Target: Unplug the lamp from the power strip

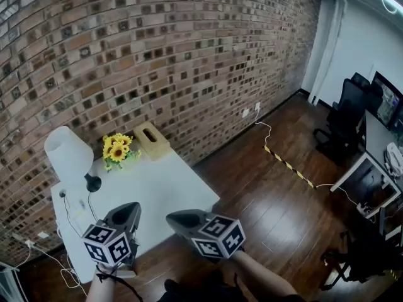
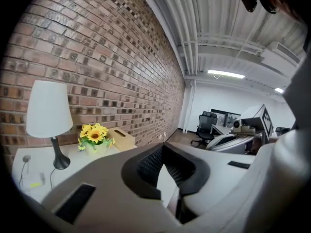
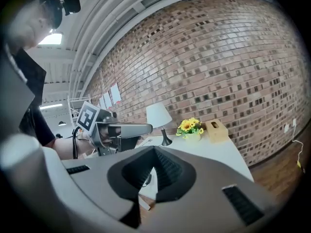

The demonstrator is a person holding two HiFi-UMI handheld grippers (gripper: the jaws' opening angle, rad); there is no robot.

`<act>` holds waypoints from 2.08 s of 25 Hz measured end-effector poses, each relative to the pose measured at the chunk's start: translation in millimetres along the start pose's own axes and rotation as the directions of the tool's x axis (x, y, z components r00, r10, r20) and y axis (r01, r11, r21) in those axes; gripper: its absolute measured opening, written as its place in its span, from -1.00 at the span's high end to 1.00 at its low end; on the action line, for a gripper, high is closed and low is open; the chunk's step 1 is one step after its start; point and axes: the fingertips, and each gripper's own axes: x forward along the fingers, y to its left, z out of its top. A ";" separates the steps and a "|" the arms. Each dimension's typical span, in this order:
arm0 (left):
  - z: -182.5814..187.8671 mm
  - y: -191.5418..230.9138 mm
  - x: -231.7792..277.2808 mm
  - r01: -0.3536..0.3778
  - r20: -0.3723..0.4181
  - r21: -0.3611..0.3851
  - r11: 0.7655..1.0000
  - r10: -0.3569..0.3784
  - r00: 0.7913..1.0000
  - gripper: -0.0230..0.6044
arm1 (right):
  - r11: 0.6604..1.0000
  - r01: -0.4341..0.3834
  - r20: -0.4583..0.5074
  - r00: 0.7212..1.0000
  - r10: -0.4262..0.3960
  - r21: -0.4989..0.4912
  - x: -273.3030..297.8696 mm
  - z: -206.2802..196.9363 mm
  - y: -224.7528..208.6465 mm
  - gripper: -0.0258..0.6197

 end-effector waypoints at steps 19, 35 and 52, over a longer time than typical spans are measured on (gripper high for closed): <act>23.6 -107.9 118.7 0.022 -0.069 0.103 0.994 -0.014 0.998 0.85 | 0.997 0.030 0.130 0.991 -0.040 0.076 -112.3 17.0 -117.2 0.93; 21.3 -172.0 181.8 0.109 -0.102 0.182 0.977 -0.092 0.991 0.85 | 0.983 0.149 0.161 0.973 -0.166 0.108 -172.6 1.9 -170.1 0.93; 41.4 -129.2 270.3 0.300 -0.122 0.136 0.944 -0.284 0.951 0.85 | 0.926 0.348 0.106 0.925 -0.364 0.143 -145.6 29.4 -240.8 0.93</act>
